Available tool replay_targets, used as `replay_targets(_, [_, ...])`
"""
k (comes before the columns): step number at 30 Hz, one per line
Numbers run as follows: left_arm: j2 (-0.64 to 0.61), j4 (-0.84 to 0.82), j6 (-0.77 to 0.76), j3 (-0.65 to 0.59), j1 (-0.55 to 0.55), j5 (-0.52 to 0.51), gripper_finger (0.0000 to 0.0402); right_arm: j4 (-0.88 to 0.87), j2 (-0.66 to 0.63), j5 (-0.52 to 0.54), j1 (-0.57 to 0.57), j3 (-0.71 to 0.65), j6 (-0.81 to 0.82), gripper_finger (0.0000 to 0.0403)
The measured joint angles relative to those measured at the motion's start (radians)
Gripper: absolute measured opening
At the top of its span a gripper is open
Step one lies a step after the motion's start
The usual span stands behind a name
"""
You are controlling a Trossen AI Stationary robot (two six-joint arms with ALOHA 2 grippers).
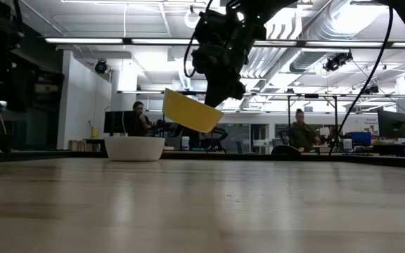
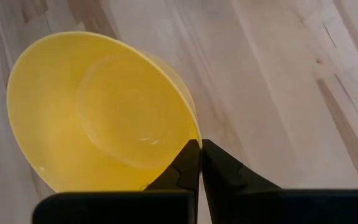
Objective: Nest bowls inside each other
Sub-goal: Stack the yellow bowl on top of the violet bowl
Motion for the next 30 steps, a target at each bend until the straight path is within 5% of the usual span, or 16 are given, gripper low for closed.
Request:
replay_targets(10, [0.0,0.068,-0.579,0.0,0.0,-0.025,0.0104,-0.001,0.0,-0.024,0.0,0.0,0.006,0.0004])
replay_targets(18, [0.001,0.07,-0.657,0.03,0.0,-0.331,0.0104,-0.017,0.0,-0.021,0.002,0.0,0.009,0.0004])
replay_targets(24, [0.044,-0.046,-0.585,0.152,0.002,-0.342,0.0104,-0.016,0.0,-0.021,0.007,0.0,0.009,0.0004])
replay_targets(30, [0.211,-0.218,-0.436,0.379,0.02,-0.39,0.0104,-0.014,0.0,-0.021,0.006,0.0,0.007,0.0004])
